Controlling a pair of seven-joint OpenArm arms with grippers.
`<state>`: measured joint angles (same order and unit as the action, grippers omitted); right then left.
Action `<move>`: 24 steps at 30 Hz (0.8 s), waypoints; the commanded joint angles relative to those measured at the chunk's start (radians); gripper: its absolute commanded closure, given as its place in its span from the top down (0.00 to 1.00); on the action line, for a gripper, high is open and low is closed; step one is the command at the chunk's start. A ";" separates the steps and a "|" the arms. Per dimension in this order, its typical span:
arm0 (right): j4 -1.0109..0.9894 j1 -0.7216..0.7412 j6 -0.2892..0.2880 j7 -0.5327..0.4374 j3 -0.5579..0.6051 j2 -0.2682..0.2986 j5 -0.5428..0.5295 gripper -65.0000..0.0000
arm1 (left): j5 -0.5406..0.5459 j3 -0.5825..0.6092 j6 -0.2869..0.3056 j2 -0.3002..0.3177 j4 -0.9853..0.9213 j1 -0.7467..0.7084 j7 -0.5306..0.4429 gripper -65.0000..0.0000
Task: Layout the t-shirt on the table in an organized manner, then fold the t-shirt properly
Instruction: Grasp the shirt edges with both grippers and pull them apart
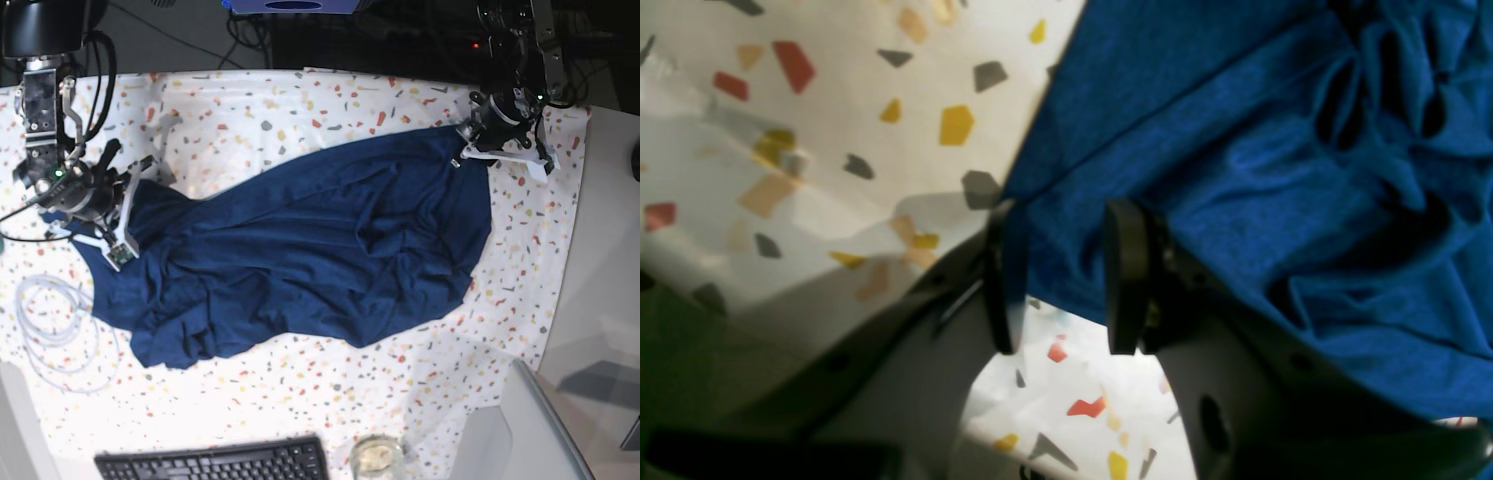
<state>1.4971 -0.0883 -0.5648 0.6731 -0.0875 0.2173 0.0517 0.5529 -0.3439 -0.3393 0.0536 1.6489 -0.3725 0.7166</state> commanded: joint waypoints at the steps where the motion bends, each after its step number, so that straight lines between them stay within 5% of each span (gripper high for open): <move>1: 0.015 0.017 0.002 -0.017 -0.005 0.012 -0.008 0.01 | 0.002 -0.002 0.004 0.004 -0.003 0.002 -0.008 0.28; 10: 0.015 0.018 0.002 -0.017 -0.005 0.012 -0.006 0.01 | 0.006 -0.001 0.004 0.004 -0.022 0.000 -0.008 0.29; 15: 0.015 0.018 0.002 -0.017 -0.005 0.012 -0.006 0.01 | 0.006 -0.001 0.004 0.004 -0.026 0.002 -0.008 0.41; 24: 0.015 0.020 0.002 -0.017 -0.005 0.012 -0.006 0.01 | 0.006 0.004 0.004 0.004 -0.029 0.011 -0.008 0.39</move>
<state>1.4971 -0.0837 -0.5652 0.6735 -0.0875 0.2176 0.0517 0.5541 -0.3389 -0.3401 0.0525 1.6051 -0.3676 0.7216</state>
